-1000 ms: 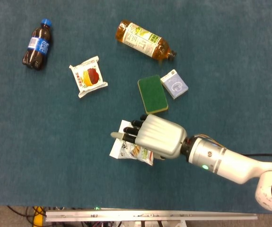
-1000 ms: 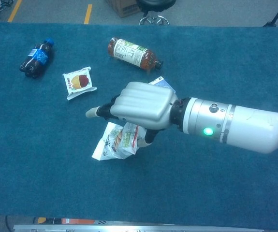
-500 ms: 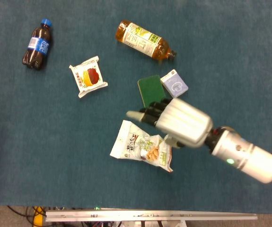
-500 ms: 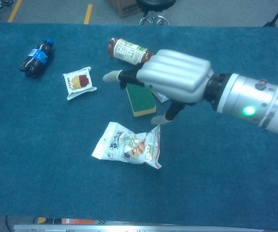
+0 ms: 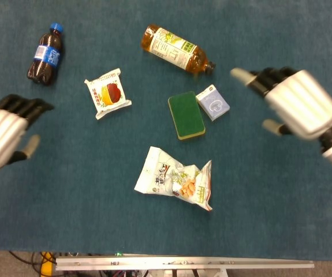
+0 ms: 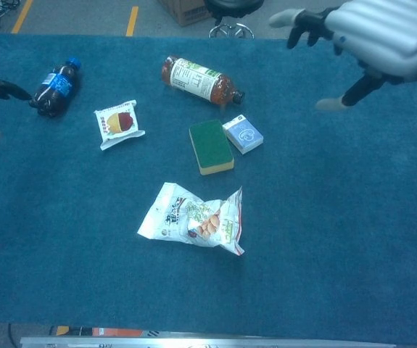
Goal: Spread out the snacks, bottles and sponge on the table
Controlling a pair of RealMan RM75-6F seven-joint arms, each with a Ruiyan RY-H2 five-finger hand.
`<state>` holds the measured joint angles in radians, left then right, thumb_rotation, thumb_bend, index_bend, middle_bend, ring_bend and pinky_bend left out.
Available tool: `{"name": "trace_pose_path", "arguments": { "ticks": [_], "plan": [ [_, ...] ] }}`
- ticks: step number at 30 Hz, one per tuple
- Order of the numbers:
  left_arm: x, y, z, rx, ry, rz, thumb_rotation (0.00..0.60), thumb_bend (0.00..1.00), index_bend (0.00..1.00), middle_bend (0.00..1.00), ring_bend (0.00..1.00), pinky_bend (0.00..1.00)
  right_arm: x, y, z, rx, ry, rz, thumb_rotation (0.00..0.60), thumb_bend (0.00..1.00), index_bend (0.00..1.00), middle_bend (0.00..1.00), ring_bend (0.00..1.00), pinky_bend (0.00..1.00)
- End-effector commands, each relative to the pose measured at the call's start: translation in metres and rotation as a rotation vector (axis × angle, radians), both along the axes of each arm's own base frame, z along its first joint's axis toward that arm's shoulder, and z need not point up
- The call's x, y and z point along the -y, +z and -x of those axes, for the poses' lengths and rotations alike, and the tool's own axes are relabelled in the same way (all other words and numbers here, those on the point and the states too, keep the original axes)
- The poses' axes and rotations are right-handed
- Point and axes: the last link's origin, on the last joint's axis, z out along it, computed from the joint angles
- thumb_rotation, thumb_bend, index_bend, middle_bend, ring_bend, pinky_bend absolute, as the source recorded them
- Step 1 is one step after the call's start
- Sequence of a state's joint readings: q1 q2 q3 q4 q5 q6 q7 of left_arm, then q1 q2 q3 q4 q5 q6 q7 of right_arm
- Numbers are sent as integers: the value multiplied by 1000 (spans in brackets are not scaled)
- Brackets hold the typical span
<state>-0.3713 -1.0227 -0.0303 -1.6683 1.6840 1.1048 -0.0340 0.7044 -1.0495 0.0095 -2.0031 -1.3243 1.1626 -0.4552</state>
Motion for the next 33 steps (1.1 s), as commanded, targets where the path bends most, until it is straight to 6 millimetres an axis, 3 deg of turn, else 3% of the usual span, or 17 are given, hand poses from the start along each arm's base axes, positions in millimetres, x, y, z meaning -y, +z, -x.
{"name": "trace_pose_path", "arguments": {
  "ticks": [1, 7, 12, 19, 33],
  "plan": [
    [-26, -26, -20, -16, -45, 102, 600, 469, 124, 126, 129, 180, 0, 11, 14, -6, -42, 34, 600, 120, 0, 289, 296, 441],
    [-62, -54, -34, -82, -38, 185, 600, 469, 18, 16, 12, 156, -8, 19, 27, -27, -67, 44, 600, 121, 0, 289, 296, 441],
    [-88, -72, -34, -156, -12, 211, 600, 458, 0, 0, 0, 149, -14, 25, 32, -24, -77, 53, 600, 120, 0, 289, 296, 441],
    [-123, -96, -42, -225, 39, 228, 600, 279, 0, 0, 0, 149, -18, 30, 37, -21, -87, 59, 600, 121, 0, 289, 296, 441],
    [-142, -131, -52, -307, 56, 260, 600, 241, 13, 0, 1, 149, -18, 33, 49, -1, -107, 57, 600, 120, 0, 291, 296, 441]
  ]
}}
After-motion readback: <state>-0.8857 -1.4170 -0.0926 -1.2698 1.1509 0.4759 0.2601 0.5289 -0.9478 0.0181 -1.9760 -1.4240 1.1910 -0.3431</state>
